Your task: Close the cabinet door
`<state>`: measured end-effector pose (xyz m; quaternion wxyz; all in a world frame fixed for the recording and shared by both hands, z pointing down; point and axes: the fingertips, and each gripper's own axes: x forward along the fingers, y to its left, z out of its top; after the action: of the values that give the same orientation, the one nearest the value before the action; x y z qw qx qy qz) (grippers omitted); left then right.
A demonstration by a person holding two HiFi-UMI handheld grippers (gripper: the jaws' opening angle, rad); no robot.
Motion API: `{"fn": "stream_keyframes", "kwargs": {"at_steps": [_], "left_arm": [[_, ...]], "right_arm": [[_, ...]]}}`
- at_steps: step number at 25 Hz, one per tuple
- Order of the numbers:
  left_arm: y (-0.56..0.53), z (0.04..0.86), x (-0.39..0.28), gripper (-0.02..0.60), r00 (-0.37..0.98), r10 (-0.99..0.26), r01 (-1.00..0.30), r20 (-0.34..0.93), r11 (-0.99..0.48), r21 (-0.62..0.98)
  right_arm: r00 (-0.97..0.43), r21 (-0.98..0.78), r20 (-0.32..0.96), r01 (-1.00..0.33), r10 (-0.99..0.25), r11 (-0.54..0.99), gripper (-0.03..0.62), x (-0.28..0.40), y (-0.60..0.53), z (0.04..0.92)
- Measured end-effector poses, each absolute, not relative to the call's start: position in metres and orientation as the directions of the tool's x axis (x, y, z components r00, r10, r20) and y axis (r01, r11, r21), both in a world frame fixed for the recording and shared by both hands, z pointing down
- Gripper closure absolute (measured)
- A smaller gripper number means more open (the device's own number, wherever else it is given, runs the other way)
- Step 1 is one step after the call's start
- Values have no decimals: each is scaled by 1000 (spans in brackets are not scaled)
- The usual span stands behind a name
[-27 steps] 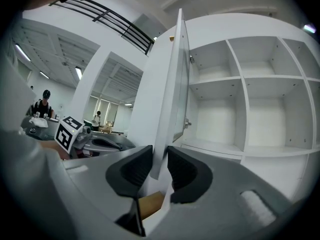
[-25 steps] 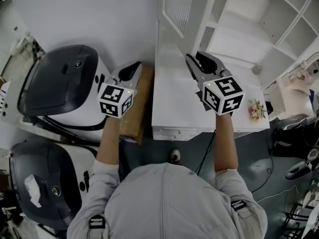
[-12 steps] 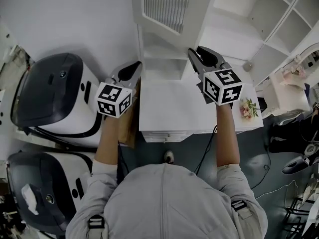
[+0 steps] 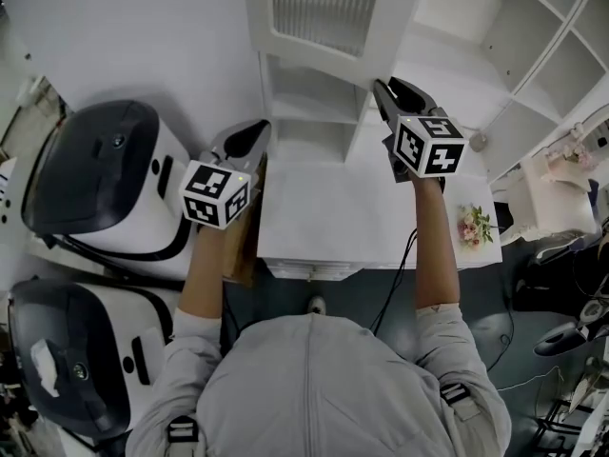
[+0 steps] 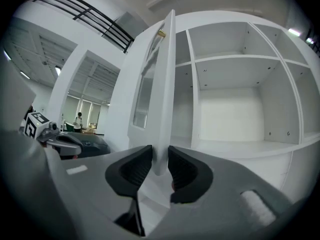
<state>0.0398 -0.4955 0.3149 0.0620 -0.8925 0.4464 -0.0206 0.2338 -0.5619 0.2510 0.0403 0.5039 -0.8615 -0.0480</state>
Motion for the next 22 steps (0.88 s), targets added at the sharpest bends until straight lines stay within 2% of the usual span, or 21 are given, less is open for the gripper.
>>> {"fn": "stream_keyframes", "kwargs": {"at_steps": [7, 14, 22], "left_arm": [[-505, 317, 48, 563, 582, -813, -806, -5, -576, -137], [-518, 320, 56, 563, 567, -824, -815, 11, -563, -141], [-538, 319, 64, 563, 552, -833, -823, 14, -548, -146]], "right_arm": [[-460, 85, 11, -884, -888, 459, 480, 247, -588, 250], [-466, 69, 19, -882, -885, 466, 431, 260, -614, 248], [-475, 66, 11, -877, -880, 475, 433, 264, -637, 246]]}}
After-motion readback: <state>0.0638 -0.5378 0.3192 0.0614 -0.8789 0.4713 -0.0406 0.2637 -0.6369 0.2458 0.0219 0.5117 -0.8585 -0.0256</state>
